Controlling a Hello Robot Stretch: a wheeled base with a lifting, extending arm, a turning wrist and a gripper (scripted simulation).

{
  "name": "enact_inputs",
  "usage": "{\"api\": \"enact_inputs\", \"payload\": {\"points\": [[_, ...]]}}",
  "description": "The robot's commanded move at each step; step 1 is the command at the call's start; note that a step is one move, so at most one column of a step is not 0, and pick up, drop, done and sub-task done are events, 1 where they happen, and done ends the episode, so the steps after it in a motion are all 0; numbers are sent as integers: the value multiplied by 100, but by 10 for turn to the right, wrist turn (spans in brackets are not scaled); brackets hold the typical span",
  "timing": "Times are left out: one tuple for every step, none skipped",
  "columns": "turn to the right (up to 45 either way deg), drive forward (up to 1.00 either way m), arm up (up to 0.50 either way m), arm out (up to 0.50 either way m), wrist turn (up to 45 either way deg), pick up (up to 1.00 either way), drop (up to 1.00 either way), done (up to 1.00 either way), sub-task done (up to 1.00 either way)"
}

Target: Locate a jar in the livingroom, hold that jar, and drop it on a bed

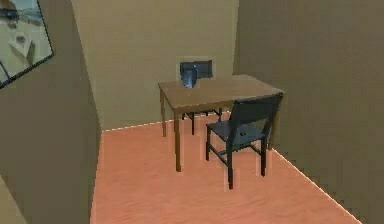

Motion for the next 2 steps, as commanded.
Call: {"api": "enact_inputs", "payload": {"points": [[0,75,0,0,0,0,0,0,0],[-450,0,0,0,0,0,0,0,0]]}}
